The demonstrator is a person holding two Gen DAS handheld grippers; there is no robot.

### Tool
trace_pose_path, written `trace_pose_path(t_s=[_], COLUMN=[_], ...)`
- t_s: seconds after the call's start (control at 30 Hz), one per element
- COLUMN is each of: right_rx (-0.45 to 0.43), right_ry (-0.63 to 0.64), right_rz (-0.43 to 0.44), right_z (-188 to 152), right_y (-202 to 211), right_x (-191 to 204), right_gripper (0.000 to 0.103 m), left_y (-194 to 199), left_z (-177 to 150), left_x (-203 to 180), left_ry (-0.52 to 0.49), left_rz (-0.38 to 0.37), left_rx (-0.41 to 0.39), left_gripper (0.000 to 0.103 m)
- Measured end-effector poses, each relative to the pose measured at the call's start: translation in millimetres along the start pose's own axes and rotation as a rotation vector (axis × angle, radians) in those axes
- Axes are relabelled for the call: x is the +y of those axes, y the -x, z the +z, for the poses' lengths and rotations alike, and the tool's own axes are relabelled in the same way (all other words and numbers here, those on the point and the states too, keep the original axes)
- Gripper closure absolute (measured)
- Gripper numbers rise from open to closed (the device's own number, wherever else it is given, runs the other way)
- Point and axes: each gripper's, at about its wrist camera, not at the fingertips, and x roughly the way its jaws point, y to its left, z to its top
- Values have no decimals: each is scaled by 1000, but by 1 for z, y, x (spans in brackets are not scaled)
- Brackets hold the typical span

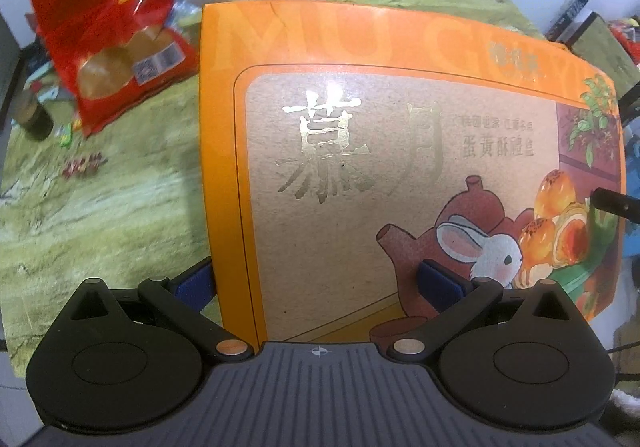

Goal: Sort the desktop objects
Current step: 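Lift the orange lid off the table with both grippers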

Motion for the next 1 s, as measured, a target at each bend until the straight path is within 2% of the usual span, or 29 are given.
trace_pose_path(t_s=[0.6,1.0], right_rx=[-72,-107], right_ry=[-12,0], right_rz=[15,-4], right_z=[31,52], right_y=[16,30], right_x=[-47,-78], right_gripper=[0,0], left_y=[-3,-13], left_z=[30,51], left_x=[-54,-92], left_ry=[-35,-71], left_rz=[8,-21], left_rx=[-44,-54], left_gripper=[0,0])
